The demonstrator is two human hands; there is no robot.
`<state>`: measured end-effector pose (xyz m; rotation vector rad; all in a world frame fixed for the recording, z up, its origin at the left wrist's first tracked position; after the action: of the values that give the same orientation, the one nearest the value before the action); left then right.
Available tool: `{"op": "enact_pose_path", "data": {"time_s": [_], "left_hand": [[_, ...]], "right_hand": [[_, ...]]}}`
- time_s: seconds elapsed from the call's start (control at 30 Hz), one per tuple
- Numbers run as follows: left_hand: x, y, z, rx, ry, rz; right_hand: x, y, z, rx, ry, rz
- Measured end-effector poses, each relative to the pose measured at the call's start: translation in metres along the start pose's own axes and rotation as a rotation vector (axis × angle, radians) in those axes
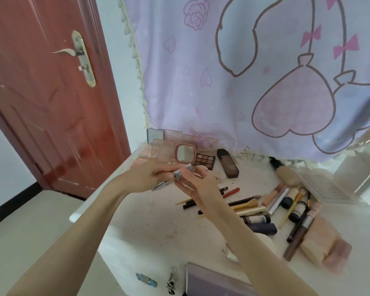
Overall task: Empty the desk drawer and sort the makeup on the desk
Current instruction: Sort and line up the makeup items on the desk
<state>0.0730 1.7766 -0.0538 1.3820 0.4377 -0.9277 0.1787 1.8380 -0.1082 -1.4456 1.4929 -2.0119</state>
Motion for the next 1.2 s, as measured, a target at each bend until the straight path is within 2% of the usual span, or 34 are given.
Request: {"op": "enact_pose_path", "data": {"time_s": [0.37, 0.47, 0.57, 0.8, 1.03, 1.1, 1.2], "left_hand": [[-0.031, -0.046, 0.030, -0.125, 0.034, 0.020], [-0.038, -0.056, 0.023, -0.182, 0.082, -0.042], [-0.038, -0.067, 0.015, -0.230, 0.097, -0.117], [-0.038, -0.075, 0.002, -0.264, 0.096, -0.222], [-0.038, -0.081, -0.007, -0.308, 0.082, -0.265], [-0.038, -0.082, -0.010, -0.325, 0.072, -0.281], [-0.035, -0.085, -0.016, -0.334, 0.055, -0.314]], "right_hand": [[0.029, 0.042, -0.029, 0.032, -0.086, -0.089], [0.025, 0.046, -0.033, 0.116, -0.118, -0.047], [0.017, 0.050, -0.034, 0.217, -0.131, 0.166], [0.017, 0.045, -0.036, 0.357, -0.095, 0.869], [0.021, 0.040, -0.036, 0.347, -0.150, 1.162], [0.018, 0.045, -0.039, 0.387, -0.152, 1.226], [0.010, 0.050, -0.041, 0.481, -0.141, 1.465]]}}
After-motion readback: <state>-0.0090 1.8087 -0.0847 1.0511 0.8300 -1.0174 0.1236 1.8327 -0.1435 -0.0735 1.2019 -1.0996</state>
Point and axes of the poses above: each hand's wrist, its own z-axis away from the middle knuckle, its own x-axis out of the palm, y = z × x, the point moved 6 cm from there along -z, towards the middle knuckle, and after that the axes turned 15 degrees about -y, right-handed, at the moved point
